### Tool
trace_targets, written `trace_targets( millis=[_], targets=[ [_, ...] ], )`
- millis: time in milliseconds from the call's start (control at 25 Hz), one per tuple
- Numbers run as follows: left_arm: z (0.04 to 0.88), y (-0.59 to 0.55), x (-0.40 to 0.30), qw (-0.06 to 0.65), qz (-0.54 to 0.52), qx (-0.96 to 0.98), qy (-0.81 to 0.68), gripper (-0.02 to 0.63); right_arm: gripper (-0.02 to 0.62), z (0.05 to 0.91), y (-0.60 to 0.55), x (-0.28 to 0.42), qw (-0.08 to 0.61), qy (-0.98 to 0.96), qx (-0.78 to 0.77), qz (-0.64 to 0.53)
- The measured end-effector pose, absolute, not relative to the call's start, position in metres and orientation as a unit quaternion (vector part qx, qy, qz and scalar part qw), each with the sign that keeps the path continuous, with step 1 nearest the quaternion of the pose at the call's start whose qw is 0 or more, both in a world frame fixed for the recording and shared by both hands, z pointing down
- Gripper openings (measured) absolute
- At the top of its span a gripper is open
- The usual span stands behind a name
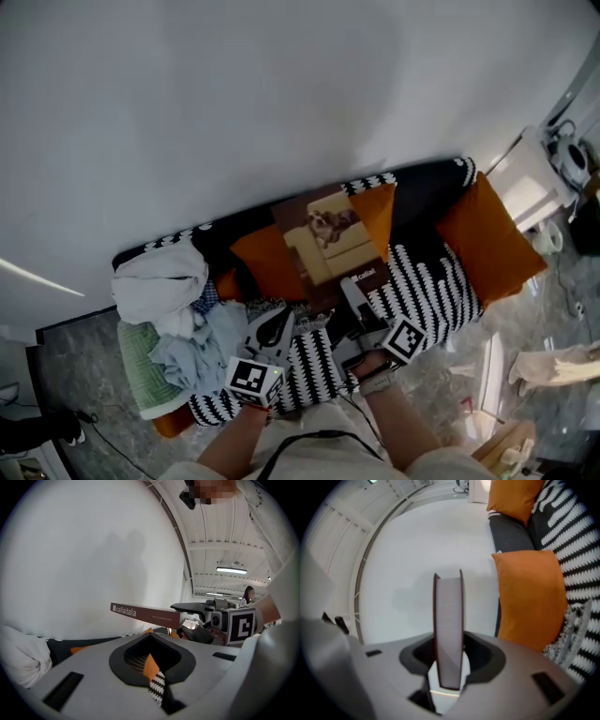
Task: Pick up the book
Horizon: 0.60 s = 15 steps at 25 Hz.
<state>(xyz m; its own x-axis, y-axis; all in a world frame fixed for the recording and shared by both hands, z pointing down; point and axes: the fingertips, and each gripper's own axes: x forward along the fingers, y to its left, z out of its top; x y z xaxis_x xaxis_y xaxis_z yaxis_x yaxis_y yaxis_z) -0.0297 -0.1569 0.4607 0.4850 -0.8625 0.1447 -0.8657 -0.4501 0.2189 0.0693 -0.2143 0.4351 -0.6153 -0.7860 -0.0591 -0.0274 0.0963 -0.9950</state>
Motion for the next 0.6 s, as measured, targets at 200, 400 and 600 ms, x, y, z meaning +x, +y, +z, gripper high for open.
trace_targets(
  millis=[200, 400, 600],
  targets=[
    [0.459, -0.155, -0.027, 0.129, 0.004, 0.857, -0.499, 0.022, 0.167, 0.429, -0.211, 0.069, 0.319, 0.671, -0.303, -0.597],
    [0.453, -0.156, -0.026, 0.127, 0.0, 0.859, -0.496, 0.022, 0.167, 0.423, -0.21, 0.069, 0.321, 0.673, -0.302, -0.593],
    [0.447, -0.154, -0.023, 0.122, -0.002, 0.863, -0.491, 0.021, 0.167, 0.417, -0.205, 0.069, 0.329, 0.67, -0.299, -0.595]
  ],
)
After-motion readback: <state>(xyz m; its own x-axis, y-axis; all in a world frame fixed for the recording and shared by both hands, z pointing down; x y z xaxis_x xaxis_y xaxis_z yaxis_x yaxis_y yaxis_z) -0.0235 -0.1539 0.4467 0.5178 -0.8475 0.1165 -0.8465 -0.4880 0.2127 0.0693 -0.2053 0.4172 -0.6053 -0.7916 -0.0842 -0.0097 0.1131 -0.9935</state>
